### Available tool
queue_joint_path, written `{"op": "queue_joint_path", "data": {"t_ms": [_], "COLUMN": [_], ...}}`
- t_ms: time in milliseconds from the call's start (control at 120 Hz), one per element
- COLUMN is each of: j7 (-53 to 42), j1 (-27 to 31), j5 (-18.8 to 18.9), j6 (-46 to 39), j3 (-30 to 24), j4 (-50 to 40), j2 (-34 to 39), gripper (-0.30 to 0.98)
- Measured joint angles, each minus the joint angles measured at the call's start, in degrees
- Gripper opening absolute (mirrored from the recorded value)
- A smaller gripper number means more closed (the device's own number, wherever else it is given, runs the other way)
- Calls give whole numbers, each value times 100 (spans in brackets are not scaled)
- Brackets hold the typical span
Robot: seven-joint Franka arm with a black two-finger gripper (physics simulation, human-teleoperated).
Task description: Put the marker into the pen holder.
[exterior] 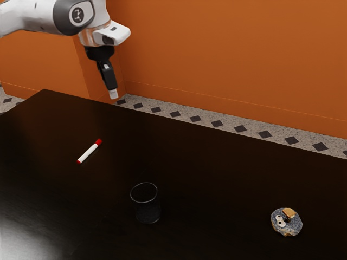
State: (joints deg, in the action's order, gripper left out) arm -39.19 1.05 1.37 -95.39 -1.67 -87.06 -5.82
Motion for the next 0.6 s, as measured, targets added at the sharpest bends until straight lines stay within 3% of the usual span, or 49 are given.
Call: {"op": "queue_joint_path", "data": {"t_ms": [275, 450, 600], "j7": [-72, 87, 269], "j1": [89, 831, 1262], "j5": [3, -372, -450], "j6": [9, -506, -844], "j3": [6, 523, 664], "j4": [4, -898, -1037], "j2": [-11, 67, -73], "gripper": [69, 69, 69]}}
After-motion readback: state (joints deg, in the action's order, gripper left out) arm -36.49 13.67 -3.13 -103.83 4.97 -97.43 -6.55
